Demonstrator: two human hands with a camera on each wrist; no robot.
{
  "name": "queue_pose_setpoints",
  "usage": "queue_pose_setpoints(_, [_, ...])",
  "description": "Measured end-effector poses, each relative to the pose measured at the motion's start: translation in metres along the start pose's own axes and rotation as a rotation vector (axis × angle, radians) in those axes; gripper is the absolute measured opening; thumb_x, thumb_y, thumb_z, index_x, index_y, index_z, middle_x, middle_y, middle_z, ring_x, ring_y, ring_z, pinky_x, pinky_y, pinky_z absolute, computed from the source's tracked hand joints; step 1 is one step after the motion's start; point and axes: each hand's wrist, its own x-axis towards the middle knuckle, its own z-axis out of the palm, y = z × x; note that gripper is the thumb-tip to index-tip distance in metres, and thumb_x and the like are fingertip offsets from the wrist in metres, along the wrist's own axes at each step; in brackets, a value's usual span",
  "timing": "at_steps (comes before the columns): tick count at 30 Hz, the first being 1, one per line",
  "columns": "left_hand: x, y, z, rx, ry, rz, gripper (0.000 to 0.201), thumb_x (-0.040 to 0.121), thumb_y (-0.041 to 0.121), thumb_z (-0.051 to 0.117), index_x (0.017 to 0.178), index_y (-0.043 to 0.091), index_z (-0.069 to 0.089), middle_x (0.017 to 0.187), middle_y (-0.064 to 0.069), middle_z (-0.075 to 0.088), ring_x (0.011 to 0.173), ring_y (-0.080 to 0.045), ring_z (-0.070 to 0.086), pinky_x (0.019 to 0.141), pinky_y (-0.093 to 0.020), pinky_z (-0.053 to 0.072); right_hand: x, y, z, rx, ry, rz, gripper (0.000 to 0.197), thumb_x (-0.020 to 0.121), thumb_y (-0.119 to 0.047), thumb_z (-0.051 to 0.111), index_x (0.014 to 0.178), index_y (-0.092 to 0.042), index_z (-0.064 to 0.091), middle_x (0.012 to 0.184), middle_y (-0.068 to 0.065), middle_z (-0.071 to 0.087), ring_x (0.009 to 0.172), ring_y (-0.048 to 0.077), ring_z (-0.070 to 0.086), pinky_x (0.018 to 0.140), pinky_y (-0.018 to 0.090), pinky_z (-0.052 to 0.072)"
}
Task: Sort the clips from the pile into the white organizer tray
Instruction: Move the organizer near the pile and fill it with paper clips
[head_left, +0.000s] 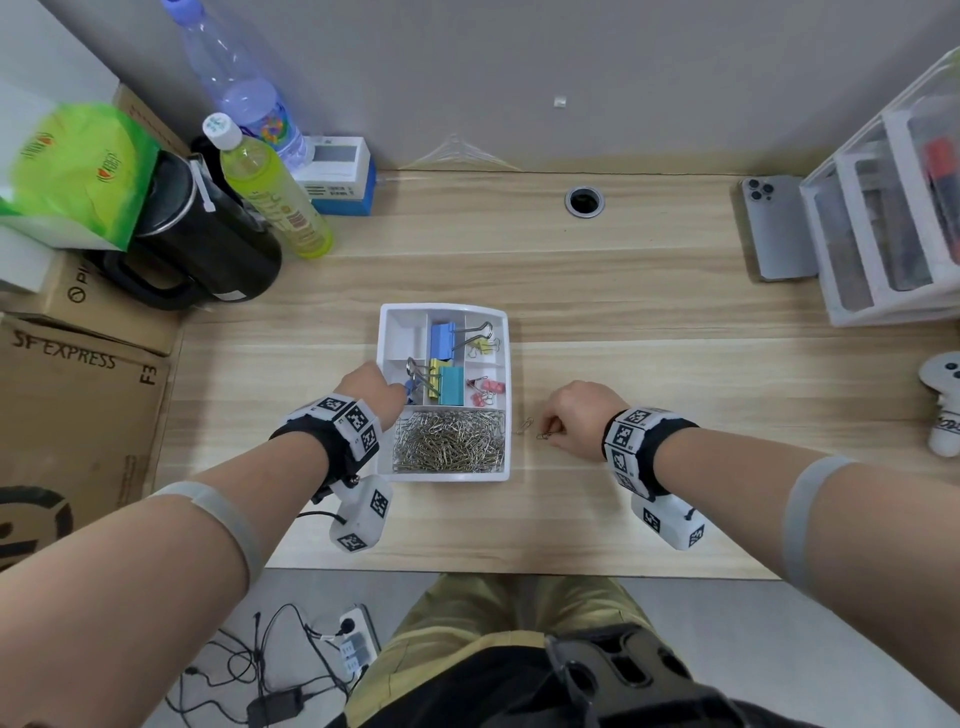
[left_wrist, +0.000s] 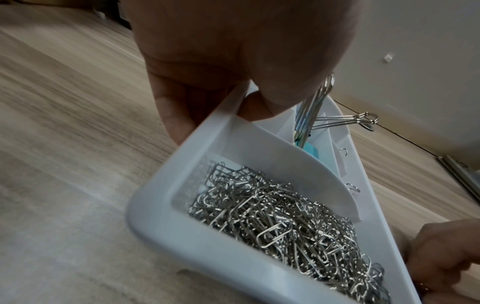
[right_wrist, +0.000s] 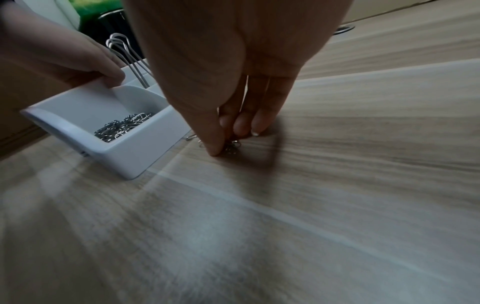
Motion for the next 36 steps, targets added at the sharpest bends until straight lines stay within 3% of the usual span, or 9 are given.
queue_pose_setpoints(7, [0.002, 0.000, 0.002, 0.014, 0.006, -0.014, 0.018, 0.090, 0.023, 0.046, 0.100, 0.007, 0.048, 0.078, -0.003, 0.050, 0.064, -0.016, 0.049, 0.054, -0.027, 0.037, 0.008, -0.005, 0.006, 0.056, -0.017, 0.001, 0.032, 0.083, -0.001, 0.057, 0.109, -0.015, 0.069, 0.091, 0.001, 0.061, 0.098, 0.021, 0.056, 0.082, 0.027, 0.044])
queue_pose_setpoints(14, [-0.001, 0.001, 0.000, 0.000, 0.005, -0.012, 0.015, 0.092, 0.020, 0.045, 0.100, 0.008, 0.047, 0.076, -0.001, 0.046, 0.063, -0.014, 0.045, 0.053, -0.027, 0.036, 0.004, -0.007, 0.009, 0.181, 0.014, -0.018, 0.030, 0.074, 0.002, 0.051, 0.093, -0.012, 0.070, 0.065, -0.015, 0.050, 0.074, 0.018, 0.055, 0.072, 0.026, 0.049])
queue_pose_setpoints(19, [-0.001, 0.002, -0.001, -0.003, -0.005, -0.013, 0.021, 0.092, 0.020, 0.045, 0.107, 0.006, 0.049, 0.085, -0.005, 0.051, 0.064, -0.014, 0.046, 0.051, -0.027, 0.035, 0.000, -0.013, 0.004, 0.411, 0.091, 0.052, 0.027, 0.071, 0.002, 0.058, 0.077, -0.021, 0.070, 0.067, -0.008, 0.064, 0.065, 0.011, 0.063, 0.066, 0.023, 0.053])
queue_pose_setpoints(22, [-0.003, 0.003, -0.002, -0.012, -0.009, -0.017, 0.021, 0.093, 0.020, 0.045, 0.108, 0.006, 0.049, 0.083, -0.004, 0.050, 0.065, -0.014, 0.046, 0.052, -0.027, 0.035, 0.005, -0.032, -0.004, 0.539, 0.145, 0.043, 0.028, 0.070, 0.003, 0.062, 0.073, -0.024, 0.068, 0.071, -0.003, 0.070, 0.058, 0.003, 0.059, 0.063, 0.020, 0.049])
queue_pose_setpoints(24, [-0.004, 0.004, -0.003, -0.004, -0.007, -0.015, 0.021, 0.093, 0.019, 0.045, 0.109, 0.006, 0.049, 0.085, -0.005, 0.050, 0.067, -0.017, 0.048, 0.052, -0.027, 0.035, 0.006, -0.050, -0.007, 0.581, 0.115, 0.011, 0.028, 0.072, 0.005, 0.065, 0.075, -0.023, 0.068, 0.070, -0.005, 0.067, 0.058, 0.002, 0.059, 0.066, 0.021, 0.051])
queue_pose_setpoints(27, [-0.005, 0.003, -0.003, 0.007, -0.016, -0.014, 0.023, 0.093, 0.019, 0.044, 0.111, 0.005, 0.048, 0.092, -0.008, 0.051, 0.070, -0.019, 0.048, 0.051, -0.027, 0.034, 0.008, -0.078, -0.004, 0.546, 0.068, -0.089, 0.022, 0.079, 0.003, 0.066, 0.085, -0.018, 0.069, 0.072, -0.010, 0.065, 0.074, 0.008, 0.067, 0.090, 0.025, 0.053])
queue_pose_setpoints(29, [-0.005, 0.002, -0.003, 0.004, -0.017, -0.015, 0.025, 0.093, 0.019, 0.045, 0.112, 0.004, 0.049, 0.093, -0.008, 0.051, 0.071, -0.020, 0.048, 0.051, -0.027, 0.034, 0.011, -0.090, -0.001, 0.490, 0.063, -0.151, 0.016, 0.082, -0.004, 0.070, 0.093, -0.016, 0.070, 0.079, -0.007, 0.067, 0.074, 0.007, 0.064, 0.095, 0.027, 0.051])
queue_pose_setpoints(32, [-0.004, 0.002, -0.003, -0.001, -0.018, -0.013, 0.028, 0.093, 0.020, 0.045, 0.116, 0.004, 0.049, 0.095, -0.009, 0.051, 0.077, -0.023, 0.051, 0.054, -0.027, 0.036, 0.014, -0.090, -0.001, 0.439, 0.133, -0.177, 0.016, 0.081, -0.016, 0.075, 0.096, -0.018, 0.070, 0.081, -0.009, 0.066, 0.072, 0.006, 0.061, 0.088, 0.027, 0.052])
queue_pose_setpoints(36, [-0.005, 0.003, -0.004, 0.009, -0.020, -0.013, 0.030, 0.094, 0.020, 0.044, 0.119, 0.003, 0.049, 0.097, -0.009, 0.051, 0.082, -0.026, 0.053, 0.062, -0.029, 0.041, 0.013, -0.062, -0.009, 0.548, 0.310, -0.047, 0.008, 0.081, -0.018, 0.072, 0.087, -0.023, 0.070, 0.078, -0.010, 0.069, 0.070, 0.007, 0.065, 0.070, 0.028, 0.059])
